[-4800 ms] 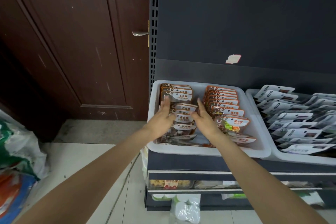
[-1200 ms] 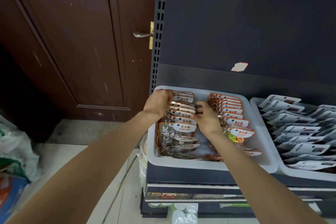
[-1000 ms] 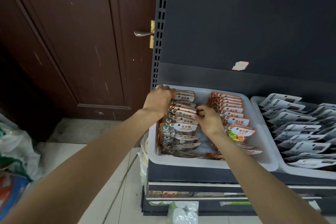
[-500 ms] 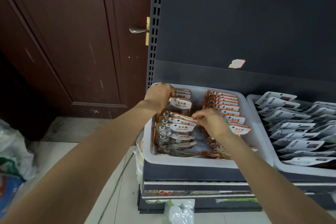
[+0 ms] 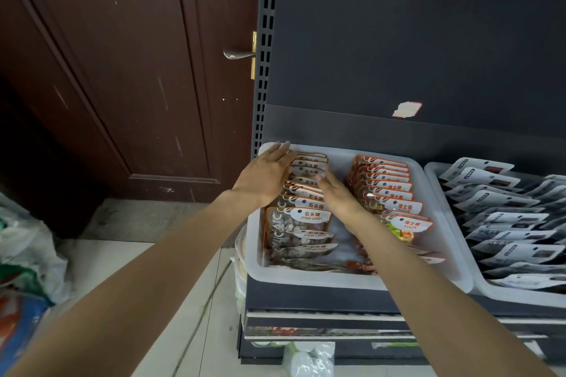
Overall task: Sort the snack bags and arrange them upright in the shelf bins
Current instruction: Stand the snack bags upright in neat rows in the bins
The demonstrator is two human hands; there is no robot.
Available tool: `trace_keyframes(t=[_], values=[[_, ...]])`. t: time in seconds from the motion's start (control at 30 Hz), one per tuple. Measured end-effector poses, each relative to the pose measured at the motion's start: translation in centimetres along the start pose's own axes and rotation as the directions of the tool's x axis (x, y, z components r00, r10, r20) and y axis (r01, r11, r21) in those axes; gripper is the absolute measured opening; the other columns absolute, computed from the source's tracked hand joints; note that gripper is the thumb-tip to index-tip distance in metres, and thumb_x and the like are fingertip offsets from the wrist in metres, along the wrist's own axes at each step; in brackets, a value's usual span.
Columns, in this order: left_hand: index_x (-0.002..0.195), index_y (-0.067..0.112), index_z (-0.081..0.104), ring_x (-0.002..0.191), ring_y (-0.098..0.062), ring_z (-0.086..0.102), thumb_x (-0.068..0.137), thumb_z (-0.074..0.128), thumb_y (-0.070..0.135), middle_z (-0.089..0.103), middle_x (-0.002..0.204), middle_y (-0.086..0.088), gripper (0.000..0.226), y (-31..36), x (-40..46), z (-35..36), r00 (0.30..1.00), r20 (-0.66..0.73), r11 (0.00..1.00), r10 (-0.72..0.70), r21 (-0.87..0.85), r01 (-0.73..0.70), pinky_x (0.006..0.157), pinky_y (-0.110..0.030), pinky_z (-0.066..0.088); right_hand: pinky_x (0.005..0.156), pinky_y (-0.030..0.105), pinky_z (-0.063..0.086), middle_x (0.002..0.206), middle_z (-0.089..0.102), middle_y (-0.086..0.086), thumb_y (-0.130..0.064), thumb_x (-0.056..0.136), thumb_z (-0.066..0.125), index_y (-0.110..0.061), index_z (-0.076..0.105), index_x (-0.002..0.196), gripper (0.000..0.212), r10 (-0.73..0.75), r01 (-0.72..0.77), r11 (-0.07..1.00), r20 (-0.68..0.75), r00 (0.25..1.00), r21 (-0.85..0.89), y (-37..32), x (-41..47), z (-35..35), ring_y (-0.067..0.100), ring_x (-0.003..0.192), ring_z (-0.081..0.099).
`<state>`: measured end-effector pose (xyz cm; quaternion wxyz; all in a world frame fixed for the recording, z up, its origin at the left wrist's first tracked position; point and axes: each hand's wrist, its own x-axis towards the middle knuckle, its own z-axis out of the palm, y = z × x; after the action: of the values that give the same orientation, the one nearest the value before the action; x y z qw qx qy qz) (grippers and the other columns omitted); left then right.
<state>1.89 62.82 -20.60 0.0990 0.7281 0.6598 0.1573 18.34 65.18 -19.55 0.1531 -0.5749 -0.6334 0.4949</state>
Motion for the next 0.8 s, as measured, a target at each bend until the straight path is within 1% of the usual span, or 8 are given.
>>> trace_keyframes(t=[0.07,0.17,0.27,0.33,0.47,0.6,0.67,0.8], values=[[0.152,0.015,0.007,0.147,-0.017,-0.004,0.104,0.019,0.031,-0.002,0.16,-0.002,0.052,-0.4,0.3,0.2,0.99,0.133,0.996,-0.048,0.084,0.037,0.119,-0.033,0.003,0.112,0.035,0.027,0.154,0.029,0.007,-0.039,0.103,0.029,-0.03,0.005,0.152,0.056,0.05,-0.05,0.998,0.018,0.999,-0.028,-0.1,1.0,0.3,0.027,0.138,0.032],[0.151,0.016,-0.005,0.146,-0.014,-0.01,0.104,0.012,0.034,-0.011,0.159,0.0,0.054,-0.4,0.4,0.3,0.964,0.236,0.991,-0.123,0.089,0.105,0.118,-0.035,-0.002,0.099,0.028,0.038,0.149,0.037,0.008,-0.036,0.102,0.033,-0.034,0.003,0.151,0.058,0.065,-0.065,0.998,0.06,0.996,-0.014,-0.1,1.3,-0.1,0.025,0.128,0.045],[0.152,0.015,0.003,0.147,-0.015,-0.005,0.104,0.017,0.03,-0.003,0.16,-0.001,0.052,0.6,0.0,0.3,0.972,0.181,0.988,-0.151,0.039,0.147,0.119,-0.033,0.001,0.104,0.029,0.032,0.155,0.025,0.006,-0.039,0.102,0.032,-0.033,0.0,0.151,0.059,0.036,-0.033,0.999,0.062,0.997,-0.038,0.1,0.7,-0.3,0.026,0.138,0.033],[0.152,0.015,0.01,0.147,-0.015,-0.004,0.104,0.022,0.028,0.0,0.16,-0.001,0.051,1.2,-0.7,0.4,0.977,0.14,0.981,-0.16,-0.089,0.174,0.119,-0.03,0.003,0.107,0.031,0.03,0.154,0.027,0.004,-0.039,0.102,0.033,-0.032,0.002,0.152,0.059,-0.036,0.037,0.999,0.036,0.999,-0.022,0.5,0.0,-0.1,0.024,0.138,0.033],[0.151,0.019,0.018,0.146,-0.014,0.006,0.104,0.028,0.025,0.005,0.16,0.002,0.048,2.1,-3.6,0.0,0.98,0.138,0.923,-0.143,-0.34,0.183,0.116,-0.024,0.008,0.11,0.027,0.022,0.154,0.026,0.002,-0.036,0.102,0.035,-0.022,0.015,0.151,0.055,-0.124,0.122,0.992,-0.148,0.981,-0.021,1.8,-2.9,-0.2,0.021,0.141,0.025],[0.152,0.013,0.002,0.146,-0.019,-0.01,0.104,0.029,0.029,-0.005,0.16,-0.004,0.057,2.8,-5.4,-0.2,0.972,0.225,0.992,-0.067,-0.086,0.089,0.118,-0.03,0.0,0.103,0.016,0.019,0.146,0.031,-0.005,-0.021,0.102,0.038,-0.021,0.007,0.151,0.058,-0.131,0.129,0.989,-0.016,0.991,-0.065,3.5,-5.3,0.5,0.01,0.136,0.026],[0.15,0.012,-0.007,0.145,-0.022,-0.016,0.103,0.034,0.027,-0.013,0.159,-0.004,0.065,3.5,-6.4,-0.2,0.959,0.274,0.996,-0.077,-0.013,0.084,0.117,-0.032,-0.003,0.11,0.025,0.023,0.151,0.029,0.0,-0.022,0.101,0.039,-0.024,-0.008,0.15,0.068,-0.076,0.08,0.993,0.054,0.996,-0.088,4.1,-5.9,0.9,0.018,0.138,0.031],[0.149,0.014,-0.016,0.143,-0.02,-0.023,0.102,0.028,0.04,-0.026,0.155,-0.002,0.069,4.2,-9.7,0.8,0.965,0.252,0.995,-0.073,0.087,0.053,0.117,-0.034,-0.006,0.113,0.036,0.028,0.158,0.015,0.002,-0.028,0.102,0.037,-0.026,-0.021,0.147,0.073,-0.057,0.089,0.94,0.105,0.993,-0.33,4.4,-7.7,0.9,0.024,0.139,0.032]])
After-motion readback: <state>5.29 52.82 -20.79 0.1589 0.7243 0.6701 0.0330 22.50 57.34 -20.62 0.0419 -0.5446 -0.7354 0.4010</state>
